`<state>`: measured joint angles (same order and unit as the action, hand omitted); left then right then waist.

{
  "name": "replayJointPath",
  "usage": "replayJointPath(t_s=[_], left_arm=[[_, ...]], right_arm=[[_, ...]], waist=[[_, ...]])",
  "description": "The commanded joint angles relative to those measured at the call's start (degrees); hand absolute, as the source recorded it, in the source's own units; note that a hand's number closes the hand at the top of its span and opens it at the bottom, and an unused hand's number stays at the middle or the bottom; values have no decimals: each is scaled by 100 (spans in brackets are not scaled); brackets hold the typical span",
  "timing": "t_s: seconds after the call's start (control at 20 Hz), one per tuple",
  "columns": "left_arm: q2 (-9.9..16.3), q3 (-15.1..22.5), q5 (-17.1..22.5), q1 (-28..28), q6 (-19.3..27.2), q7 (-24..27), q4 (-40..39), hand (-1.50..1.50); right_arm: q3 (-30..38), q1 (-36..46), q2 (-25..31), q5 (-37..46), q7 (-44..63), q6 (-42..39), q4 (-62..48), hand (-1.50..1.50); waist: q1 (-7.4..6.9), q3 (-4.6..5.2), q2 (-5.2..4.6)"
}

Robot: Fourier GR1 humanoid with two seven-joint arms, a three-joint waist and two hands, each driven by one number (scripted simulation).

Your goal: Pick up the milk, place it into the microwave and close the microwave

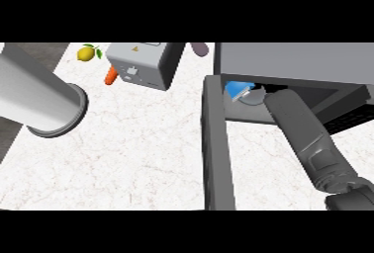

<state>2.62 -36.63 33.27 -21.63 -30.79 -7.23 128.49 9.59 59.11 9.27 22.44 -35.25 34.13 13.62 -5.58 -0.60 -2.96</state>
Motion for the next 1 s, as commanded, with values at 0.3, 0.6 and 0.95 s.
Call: replayJointPath(t_s=[0.3,0.6,0.95], left_arm=[[102,125,-152,287,-8,-17,-192,-150],[289,20,-213,417,-75,50,-414,-150],[283,196,-549,525,-185,86,-609,-150]], right_arm=[[-33,194,471,300,65,838,-573,150],[-329,246,845,733,1214,2011,-1226,-150],[-258,315,554,610,221,1073,-758,-150]], waist=[[-176,34,-82],[-282,53,-118],[-224,25,-97]])
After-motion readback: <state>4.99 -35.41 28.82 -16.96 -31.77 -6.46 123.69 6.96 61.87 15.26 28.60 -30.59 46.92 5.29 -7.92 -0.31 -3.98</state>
